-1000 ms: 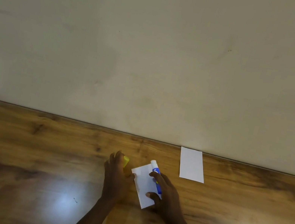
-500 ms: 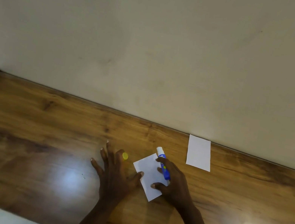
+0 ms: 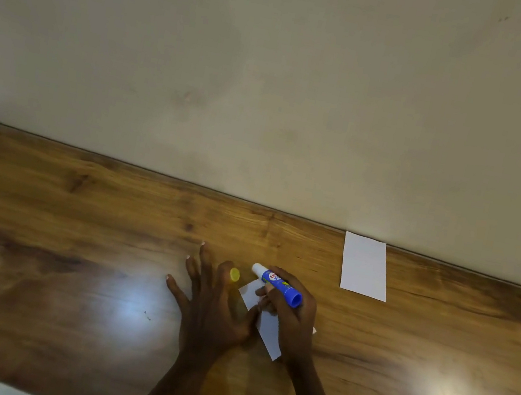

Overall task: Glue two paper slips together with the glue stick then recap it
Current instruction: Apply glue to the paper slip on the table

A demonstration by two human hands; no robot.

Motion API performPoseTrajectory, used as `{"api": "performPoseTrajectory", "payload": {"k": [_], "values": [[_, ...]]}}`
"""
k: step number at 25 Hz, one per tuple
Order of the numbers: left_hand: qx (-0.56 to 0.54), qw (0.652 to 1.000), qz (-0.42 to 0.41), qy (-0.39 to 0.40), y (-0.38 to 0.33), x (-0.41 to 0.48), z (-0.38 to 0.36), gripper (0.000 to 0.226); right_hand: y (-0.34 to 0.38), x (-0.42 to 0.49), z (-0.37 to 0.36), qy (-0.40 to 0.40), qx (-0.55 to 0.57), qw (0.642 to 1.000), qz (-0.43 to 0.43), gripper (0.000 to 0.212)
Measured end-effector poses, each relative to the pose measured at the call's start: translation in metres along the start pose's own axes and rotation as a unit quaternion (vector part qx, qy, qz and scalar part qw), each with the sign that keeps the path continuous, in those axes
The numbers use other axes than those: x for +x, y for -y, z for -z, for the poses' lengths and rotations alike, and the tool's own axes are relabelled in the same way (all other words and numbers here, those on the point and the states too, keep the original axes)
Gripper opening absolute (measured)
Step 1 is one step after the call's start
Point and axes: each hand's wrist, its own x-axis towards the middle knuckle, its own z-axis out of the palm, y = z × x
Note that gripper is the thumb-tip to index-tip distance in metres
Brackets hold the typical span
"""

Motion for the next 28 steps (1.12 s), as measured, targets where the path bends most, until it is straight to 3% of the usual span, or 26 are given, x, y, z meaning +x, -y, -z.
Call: {"api": "performPoseTrajectory", "payload": {"k": [3,7,10,13,17,19,25,28], "values": [[-0.004,1.0,-0.009,-0.016,-0.001,0.0,0.001,0.078,0.0,0.0,0.002,-0.034,-0.009,0.999,0.013,0.02],[-0.018,0.999,0.004,-0.043,-0.002,0.0,0.001,0.071,-0.002,0.002,-0.002,-0.102,0.04,0.993,-0.037,0.02],[-0.032,0.998,0.001,-0.048,-0.002,0.001,-0.001,0.072,0.005,0.01,0.001,-0.056,0.086,0.993,-0.055,0.008],[-0.041,0.998,0.006,-0.044,-0.001,0.001,-0.001,0.075,0.006,0.016,0.005,-0.004,0.026,0.999,-0.038,0.015],[-0.048,0.998,0.005,-0.04,0.0,0.001,-0.001,0.075,0.007,0.015,0.0,-0.072,-0.009,0.997,-0.008,0.012],[-0.053,0.998,0.002,-0.045,-0.001,0.001,0.0,0.076,0.006,0.012,-0.003,-0.036,-0.017,0.999,0.009,0.005],[-0.057,0.998,0.002,-0.036,0.0,0.001,0.0,0.077,-0.004,0.012,-0.006,-0.006,-0.14,0.988,0.061,0.022],[-0.059,0.998,0.003,-0.031,0.001,0.002,-0.001,0.076,-0.008,0.014,-0.009,0.009,-0.162,0.985,0.056,0.012]]}}
